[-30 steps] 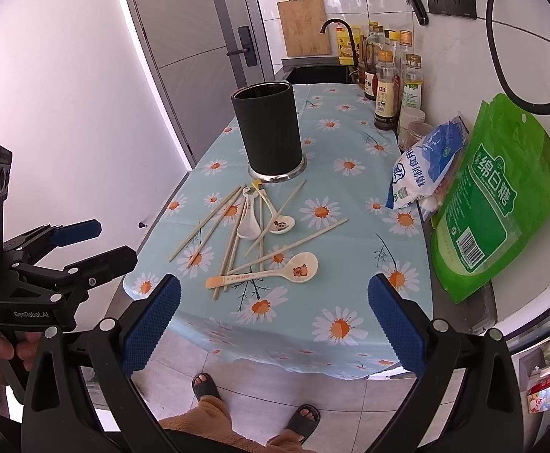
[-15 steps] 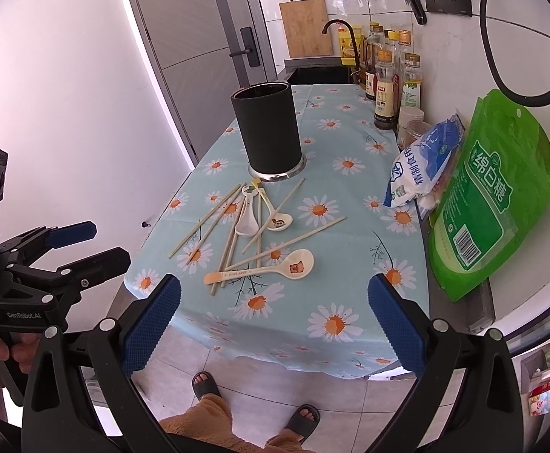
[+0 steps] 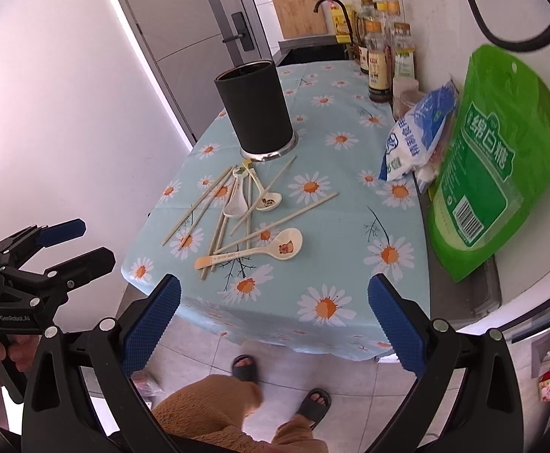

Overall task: Organize utensils
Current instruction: 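Lower the right tool and grasp the white ceramic spoon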

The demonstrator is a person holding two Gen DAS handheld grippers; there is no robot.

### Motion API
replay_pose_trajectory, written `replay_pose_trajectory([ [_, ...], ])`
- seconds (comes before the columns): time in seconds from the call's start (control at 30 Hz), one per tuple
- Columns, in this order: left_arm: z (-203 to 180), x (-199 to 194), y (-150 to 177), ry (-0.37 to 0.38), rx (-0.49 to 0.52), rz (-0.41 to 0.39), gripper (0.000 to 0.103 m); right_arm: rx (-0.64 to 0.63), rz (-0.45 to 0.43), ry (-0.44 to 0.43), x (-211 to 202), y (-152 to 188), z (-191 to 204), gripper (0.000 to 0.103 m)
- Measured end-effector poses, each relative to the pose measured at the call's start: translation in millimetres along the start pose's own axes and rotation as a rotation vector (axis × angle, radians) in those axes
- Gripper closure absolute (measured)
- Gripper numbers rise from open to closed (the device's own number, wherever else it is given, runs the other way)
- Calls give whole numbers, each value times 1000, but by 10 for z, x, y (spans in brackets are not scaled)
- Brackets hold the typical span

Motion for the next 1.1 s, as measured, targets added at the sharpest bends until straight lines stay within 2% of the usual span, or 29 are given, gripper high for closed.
replay_pose_trajectory([
  [0.27, 167, 283, -158, 23, 13, 47, 7, 83, 47, -29, 313, -134, -57, 4],
  [0.4, 332, 542, -272, 42, 24, 93, 7, 188, 57, -54, 503, -230, -186, 4],
  [0.63, 674, 1056, -470, 47, 70, 176, 7, 432, 138, -137, 1048, -213, -412, 34],
  [0.83, 858, 1388, -566, 63, 108, 232, 7, 579, 179, -161, 1365, -102, -536, 49],
  [1.0, 939, 1603, -587, 75, 151, 256, 7, 651, 161, -163, 1474, 2, -571, 60],
  [1.1, 972, 1715, -574, 83, 170, 278, 7, 648, 138, -146, 1472, -3, -552, 64],
])
Point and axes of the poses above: each gripper's, at about its wrist camera, not at the fingertips, and x roughly the way its jaws point, z to its left, y to its underside, the point moved 7 cm from there along x, roughly the way its jaws point, and after that the axes turned 1 degree about -z, right-handed, at the moved point
